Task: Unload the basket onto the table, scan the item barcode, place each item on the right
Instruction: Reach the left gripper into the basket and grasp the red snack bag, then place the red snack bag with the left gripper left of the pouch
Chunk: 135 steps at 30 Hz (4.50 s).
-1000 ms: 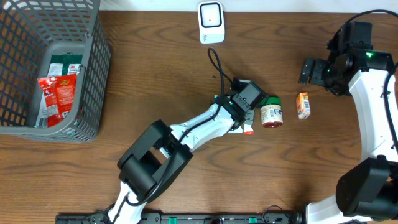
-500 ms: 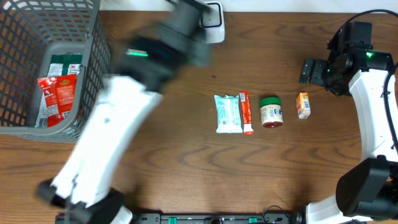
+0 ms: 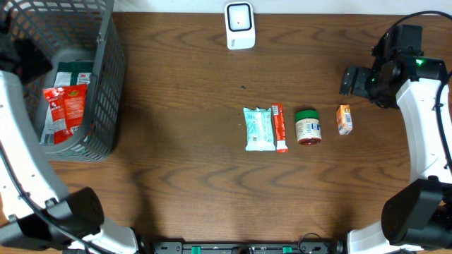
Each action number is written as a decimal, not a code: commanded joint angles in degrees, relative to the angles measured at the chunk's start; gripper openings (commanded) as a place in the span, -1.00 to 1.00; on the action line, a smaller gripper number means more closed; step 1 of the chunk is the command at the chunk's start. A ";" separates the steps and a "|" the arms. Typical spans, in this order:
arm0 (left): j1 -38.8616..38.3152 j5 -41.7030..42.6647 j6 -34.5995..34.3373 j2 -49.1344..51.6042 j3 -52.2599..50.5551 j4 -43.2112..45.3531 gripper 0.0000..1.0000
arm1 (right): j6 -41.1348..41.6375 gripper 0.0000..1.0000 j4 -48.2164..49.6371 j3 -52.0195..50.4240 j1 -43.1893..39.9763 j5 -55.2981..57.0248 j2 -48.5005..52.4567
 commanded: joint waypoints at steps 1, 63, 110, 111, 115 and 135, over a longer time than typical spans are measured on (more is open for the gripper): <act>4.83 7.30 3.28 3.26 -3.48 -0.31 1.00 | -0.39 0.99 -0.09 1.03 -0.26 -0.07 -0.90; 10.84 28.37 9.33 0.52 -16.37 19.15 -0.85 | -0.39 0.98 -0.09 1.03 -0.26 -0.09 -0.90; -45.81 35.69 -14.71 17.92 -31.52 28.11 -0.85 | -0.39 0.99 -0.09 1.03 -0.26 -0.09 -0.90; -46.10 35.47 -15.10 18.69 -31.50 28.50 -0.85 | -0.39 0.99 -0.09 1.03 -0.26 -0.07 -0.90; -46.38 35.41 -15.06 20.68 -31.52 30.01 -0.23 | -0.39 0.98 -0.09 1.03 -0.26 -0.07 -0.90; -46.34 35.47 -7.87 15.50 -34.12 24.92 -0.85 | -0.39 0.99 -0.09 1.03 -0.26 -0.07 -0.90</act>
